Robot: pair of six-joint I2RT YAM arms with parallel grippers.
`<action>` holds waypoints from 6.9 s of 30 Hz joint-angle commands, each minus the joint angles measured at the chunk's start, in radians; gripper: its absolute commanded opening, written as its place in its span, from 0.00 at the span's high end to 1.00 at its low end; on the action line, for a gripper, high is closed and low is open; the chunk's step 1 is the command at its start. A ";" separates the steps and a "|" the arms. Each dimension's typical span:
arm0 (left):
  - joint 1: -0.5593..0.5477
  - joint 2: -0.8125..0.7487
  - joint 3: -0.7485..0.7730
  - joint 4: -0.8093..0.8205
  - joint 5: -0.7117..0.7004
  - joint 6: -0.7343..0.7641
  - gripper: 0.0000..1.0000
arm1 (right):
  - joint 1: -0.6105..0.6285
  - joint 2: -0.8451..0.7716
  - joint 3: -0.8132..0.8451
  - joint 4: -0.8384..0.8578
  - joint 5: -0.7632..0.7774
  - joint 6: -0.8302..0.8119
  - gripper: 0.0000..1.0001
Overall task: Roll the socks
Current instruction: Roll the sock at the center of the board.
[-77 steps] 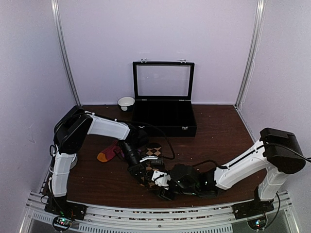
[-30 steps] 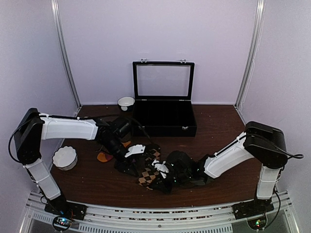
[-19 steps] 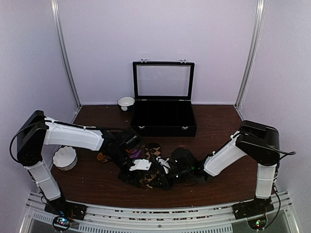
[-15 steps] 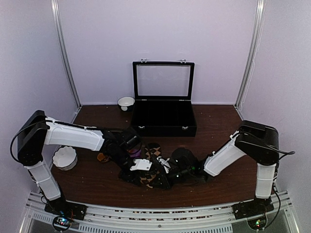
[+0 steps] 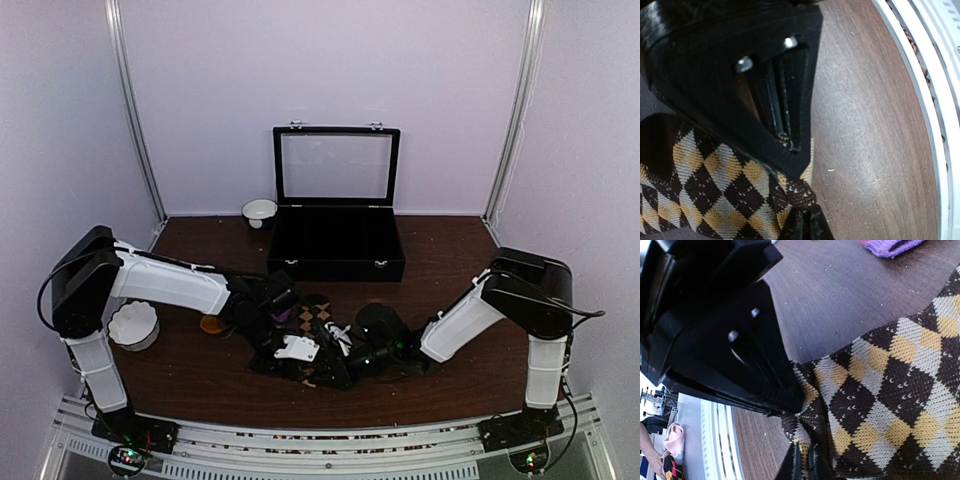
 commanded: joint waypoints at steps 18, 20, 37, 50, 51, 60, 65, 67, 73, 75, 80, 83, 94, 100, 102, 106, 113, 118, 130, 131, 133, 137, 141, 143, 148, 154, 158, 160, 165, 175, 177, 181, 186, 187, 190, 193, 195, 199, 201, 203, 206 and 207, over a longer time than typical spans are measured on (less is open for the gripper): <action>-0.003 0.168 0.103 -0.109 -0.014 -0.088 0.78 | -0.007 -0.028 -0.148 -0.069 0.105 0.030 0.83; -0.004 0.196 0.131 -0.125 -0.033 -0.102 0.85 | -0.006 -0.064 -0.177 -0.042 0.132 0.029 0.80; 0.088 0.366 0.340 -0.418 0.245 -0.166 1.00 | 0.044 -0.411 -0.426 -0.016 0.471 -0.078 0.00; 0.126 0.472 0.476 -0.592 0.419 -0.186 1.00 | 0.117 -0.967 -0.690 -0.035 1.209 0.003 0.00; 0.127 0.477 0.482 -0.591 0.406 -0.188 1.00 | 0.121 -0.961 -0.690 -0.016 1.169 -0.050 0.00; 0.130 0.516 0.506 -0.624 0.443 -0.155 0.98 | 0.353 -0.642 -0.538 0.134 0.934 -0.509 0.24; 0.148 0.522 0.502 -0.625 0.451 -0.147 0.97 | 0.382 -0.426 -0.327 0.096 0.885 -0.661 0.38; 0.162 0.515 0.501 -0.631 0.460 -0.128 0.97 | 0.382 -0.372 -0.273 0.087 0.866 -0.716 0.39; 0.179 0.523 0.503 -0.626 0.432 -0.096 0.96 | 0.342 -0.269 -0.173 0.042 0.691 -0.793 0.45; 0.179 0.530 0.507 -0.628 0.428 -0.090 0.96 | 0.318 -0.248 -0.154 0.026 0.636 -0.803 0.48; 0.179 0.540 0.514 -0.625 0.417 -0.084 0.96 | 0.282 -0.197 -0.093 -0.044 0.542 -0.829 0.52; 0.179 0.546 0.516 -0.625 0.405 -0.082 0.96 | 0.269 -0.169 -0.063 -0.069 0.534 -0.846 0.55; 0.177 0.547 0.519 -0.643 0.396 -0.059 0.94 | 0.238 -0.129 -0.043 -0.097 0.555 -0.870 0.60; 0.172 0.553 0.514 -0.654 0.412 -0.049 0.94 | 0.237 -0.138 -0.032 -0.137 0.583 -0.895 0.61; 0.167 0.554 0.515 -0.654 0.409 -0.048 0.94 | 0.237 -0.139 -0.024 -0.161 0.581 -0.903 0.61; 0.167 0.553 0.518 -0.654 0.414 -0.045 0.94 | 0.236 -0.129 -0.007 -0.197 0.583 -0.905 0.66; 0.164 0.553 0.517 -0.664 0.419 -0.031 0.91 | 0.229 -0.108 0.035 -0.247 0.612 -0.928 0.69; 0.164 0.558 0.526 -0.689 0.420 -0.012 0.90 | 0.225 -0.092 0.043 -0.262 0.614 -0.927 0.72; 0.201 0.279 0.364 -0.444 0.364 -0.087 0.53 | 0.169 -0.052 0.030 -0.384 0.394 -0.732 1.00; 0.206 0.227 0.325 -0.398 0.351 -0.094 0.53 | 0.168 -0.062 0.016 -0.373 0.369 -0.705 1.00; 0.209 0.143 0.260 -0.312 0.324 -0.103 0.52 | 0.168 -0.072 0.000 -0.370 0.324 -0.635 1.00; 0.208 0.049 0.187 -0.230 0.313 -0.107 0.50 | 0.154 -0.062 0.034 -0.433 0.243 -0.472 1.00; 0.201 0.055 0.169 -0.225 0.308 -0.105 0.55 | 0.125 -0.014 0.079 -0.474 0.146 -0.317 1.00; 0.195 0.051 0.145 -0.210 0.304 -0.105 0.58 | 0.117 -0.002 0.081 -0.459 0.112 -0.265 1.00; 0.173 0.017 0.076 -0.169 0.307 -0.093 0.59 | 0.063 0.051 0.087 -0.413 0.033 -0.125 1.00; 0.121 0.008 0.059 -0.145 0.229 -0.061 0.57 | 0.021 0.092 0.088 -0.330 -0.032 0.029 1.00; 0.072 0.013 0.049 -0.136 0.164 -0.031 0.54 | 0.015 0.105 0.086 -0.278 -0.046 0.101 1.00; 0.055 0.004 0.042 -0.138 0.152 -0.024 0.52 | 0.016 0.111 0.084 -0.281 -0.037 0.113 1.00; 0.052 -0.056 0.018 -0.082 0.114 -0.082 0.49 | 0.012 0.101 0.037 -0.260 0.030 0.137 1.00; 0.176 -0.103 0.055 -0.044 0.242 -0.165 0.48 | 0.012 0.066 -0.033 -0.188 0.090 0.200 1.00; 0.163 -0.112 0.047 -0.064 0.251 -0.123 0.48 | 0.008 0.060 -0.028 -0.209 0.095 0.221 1.00; 0.120 -0.132 0.015 -0.069 0.242 -0.065 0.49 | -0.008 0.055 -0.025 -0.261 0.092 0.262 1.00; 0.035 -0.106 -0.011 -0.044 0.157 -0.032 0.51 | -0.037 0.066 -0.028 -0.289 0.060 0.308 1.00; 0.026 -0.096 -0.010 -0.036 0.138 -0.031 0.51 | -0.038 0.067 -0.027 -0.294 0.060 0.313 1.00; 0.011 -0.055 0.007 -0.018 0.083 -0.029 0.51 | -0.045 0.069 -0.023 -0.311 0.052 0.320 1.00; 0.007 -0.022 0.031 -0.016 0.053 -0.027 0.51 | -0.047 0.085 -0.003 -0.359 0.033 0.322 1.00; -0.002 -0.012 0.031 -0.002 0.034 -0.023 0.51 | -0.048 0.086 0.006 -0.385 0.024 0.317 1.00; -0.015 0.013 0.025 0.041 -0.026 -0.025 0.52 | -0.051 0.080 0.010 -0.406 0.013 0.312 1.00; -0.016 0.026 0.022 0.064 -0.052 -0.038 0.52 | -0.050 0.080 0.009 -0.404 0.006 0.316 1.00; -0.020 0.033 0.020 0.071 -0.064 -0.039 0.53 | -0.050 0.076 0.006 -0.397 0.004 0.321 1.00; -0.043 0.033 0.017 0.068 -0.087 -0.029 0.54 | -0.051 0.073 0.007 -0.391 -0.003 0.329 1.00; -0.047 0.034 0.017 0.062 -0.081 -0.025 0.54 | -0.050 0.072 0.006 -0.386 -0.006 0.331 1.00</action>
